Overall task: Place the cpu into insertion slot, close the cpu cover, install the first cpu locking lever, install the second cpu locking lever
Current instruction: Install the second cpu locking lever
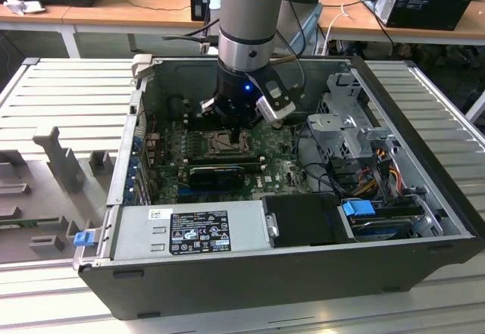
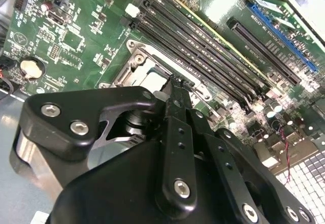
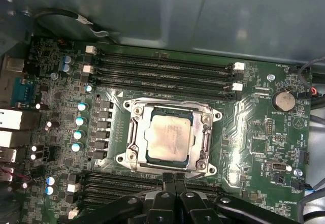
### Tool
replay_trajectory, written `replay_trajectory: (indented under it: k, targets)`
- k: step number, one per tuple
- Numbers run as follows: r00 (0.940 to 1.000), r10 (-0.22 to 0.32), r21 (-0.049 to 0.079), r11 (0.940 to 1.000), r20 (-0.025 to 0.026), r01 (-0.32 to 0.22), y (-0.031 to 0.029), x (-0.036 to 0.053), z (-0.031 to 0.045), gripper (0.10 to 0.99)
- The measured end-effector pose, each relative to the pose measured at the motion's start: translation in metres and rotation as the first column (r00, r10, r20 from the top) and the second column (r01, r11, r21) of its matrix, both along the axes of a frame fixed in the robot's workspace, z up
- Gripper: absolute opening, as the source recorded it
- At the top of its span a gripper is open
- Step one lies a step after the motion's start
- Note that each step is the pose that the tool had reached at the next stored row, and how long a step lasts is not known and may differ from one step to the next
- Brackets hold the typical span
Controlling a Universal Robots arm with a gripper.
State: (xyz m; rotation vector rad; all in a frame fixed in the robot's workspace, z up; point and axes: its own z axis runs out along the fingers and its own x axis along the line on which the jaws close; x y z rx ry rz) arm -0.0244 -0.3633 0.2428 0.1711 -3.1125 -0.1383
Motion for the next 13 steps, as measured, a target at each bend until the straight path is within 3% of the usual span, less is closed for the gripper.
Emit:
replay_trajectory:
  k: [2, 5, 8, 9, 10, 13]
  targets:
    - [1.0, 0.0, 0.011, 0.9999, -0.0035, 0.0, -0.0018, 0.0, -0.0006, 0.106]
    - [1.0, 0.0, 0.027, 0.9996, -0.0049, 0.0, -0.0122, -0.0001, -0.0023, 0.106]
    - [1.0, 0.0, 0.065, 0.9979, -0.0052, 0.0, -0.0241, -0.0038, -0.0037, 0.106]
    - [1.0, 0.001, 0.071, 0.9975, -0.0051, -0.001, -0.0254, -0.0098, -0.0054, 0.106]
    - [1.0, 0.001, 0.078, 0.997, -0.0052, -0.001, -0.0253, -0.0234, -0.0076, 0.106]
    - [1.0, 0.001, 0.08, 0.9968, -0.0052, -0.001, -0.0255, -0.0256, -0.0179, 0.106]
